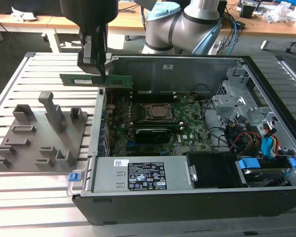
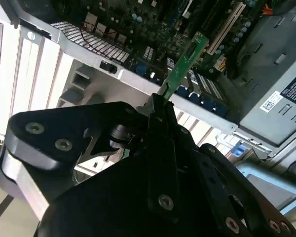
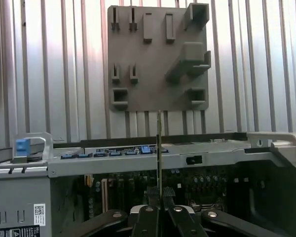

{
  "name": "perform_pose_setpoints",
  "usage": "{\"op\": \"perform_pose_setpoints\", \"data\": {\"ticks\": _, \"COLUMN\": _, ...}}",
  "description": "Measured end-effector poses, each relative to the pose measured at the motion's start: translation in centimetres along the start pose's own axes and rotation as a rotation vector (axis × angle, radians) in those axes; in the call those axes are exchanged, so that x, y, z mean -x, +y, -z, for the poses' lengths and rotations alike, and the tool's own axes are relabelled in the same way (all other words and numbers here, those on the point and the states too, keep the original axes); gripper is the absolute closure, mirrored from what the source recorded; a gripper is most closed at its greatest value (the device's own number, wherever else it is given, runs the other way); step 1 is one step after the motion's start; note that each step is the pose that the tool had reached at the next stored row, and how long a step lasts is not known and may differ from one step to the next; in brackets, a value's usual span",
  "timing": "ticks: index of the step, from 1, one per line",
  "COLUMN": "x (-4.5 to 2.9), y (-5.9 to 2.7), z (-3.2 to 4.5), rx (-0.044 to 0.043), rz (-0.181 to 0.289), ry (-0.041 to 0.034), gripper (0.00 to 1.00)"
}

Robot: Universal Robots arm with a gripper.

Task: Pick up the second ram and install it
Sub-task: 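Pick up the second ram and move it above second insertion slot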

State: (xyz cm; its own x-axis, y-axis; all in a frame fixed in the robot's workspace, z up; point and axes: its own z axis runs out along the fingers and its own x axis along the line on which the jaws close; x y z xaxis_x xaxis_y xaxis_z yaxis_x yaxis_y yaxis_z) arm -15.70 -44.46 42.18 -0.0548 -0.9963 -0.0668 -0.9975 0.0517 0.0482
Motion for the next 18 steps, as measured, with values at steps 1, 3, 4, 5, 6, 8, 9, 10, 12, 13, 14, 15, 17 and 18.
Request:
{"op": "perform_pose_setpoints", "data": {"ticks": 1, "x": 0.03, "y": -0.58, "z": 0.02, "rx": 0.0000, "rz": 0.000, "ry": 0.0000, "gripper": 0.86}}
{"op": "perform_pose_setpoints", "data": {"ticks": 3, "x": 0.09, "y": -1.71, "z": 0.07, "rx": 0.0003, "rz": 0.000, "ry": 0.0000, "gripper": 0.86}}
{"op": "perform_pose_setpoints", "data": {"ticks": 4, "x": 0.11, "y": -2.04, "z": 0.09, "rx": 0.0003, "rz": 0.000, "ry": 0.0000, "gripper": 0.86}}
{"op": "perform_pose_setpoints", "data": {"ticks": 5, "x": 0.15, "y": -2.61, "z": 0.12, "rx": 0.0005, "rz": 0.000, "ry": 0.0000, "gripper": 0.86}}
{"op": "perform_pose_setpoints", "data": {"ticks": 6, "x": 0.18, "y": -3.33, "z": 0.15, "rx": 0.0007, "rz": 0.000, "ry": 0.0000, "gripper": 0.86}}
{"op": "perform_pose_setpoints", "data": {"ticks": 8, "x": 0.26, "y": -4.56, "z": 0.21, "rx": 0.0009, "rz": 0.000, "ry": 0.0002, "gripper": 0.86}}
{"op": "perform_pose_setpoints", "data": {"ticks": 9, "x": 0.29, "y": -5.14, "z": 0.23, "rx": 0.0009, "rz": 0.000, "ry": 0.0002, "gripper": 0.86}}
{"op": "perform_pose_setpoints", "data": {"ticks": 10, "x": 0.32, "y": -5.56, "z": 0.25, "rx": 0.0009, "rz": 0.000, "ry": 0.0004, "gripper": 0.86}}
{"op": "perform_pose_setpoints", "data": {"ticks": 12, "x": 0.37, "y": -6.54, "z": 0.29, "rx": 0.0010, "rz": 0.000, "ry": 0.0004, "gripper": 0.86}}
{"op": "perform_pose_setpoints", "data": {"ticks": 13, "x": 0.40, "y": -6.89, "z": 0.31, "rx": 0.0011, "rz": 0.000, "ry": 0.0005, "gripper": 0.86}}
{"op": "perform_pose_setpoints", "data": {"ticks": 14, "x": 0.41, "y": -7.17, "z": 0.32, "rx": 0.0010, "rz": 0.000, "ry": 0.0005, "gripper": 0.86}}
{"op": "perform_pose_setpoints", "data": {"ticks": 15, "x": 0.44, "y": -7.55, "z": 0.33, "rx": 0.0010, "rz": 0.000, "ry": 0.0006, "gripper": 0.86}}
{"op": "perform_pose_setpoints", "data": {"ticks": 17, "x": 0.52, "y": -8.71, "z": 0.38, "rx": 0.0012, "rz": 0.000, "ry": 0.0011, "gripper": 0.86}}
{"op": "perform_pose_setpoints", "data": {"ticks": 18, "x": 0.58, "y": -9.58, "z": 0.42, "rx": 0.0013, "rz": 0.000, "ry": 0.0016, "gripper": 0.86}}
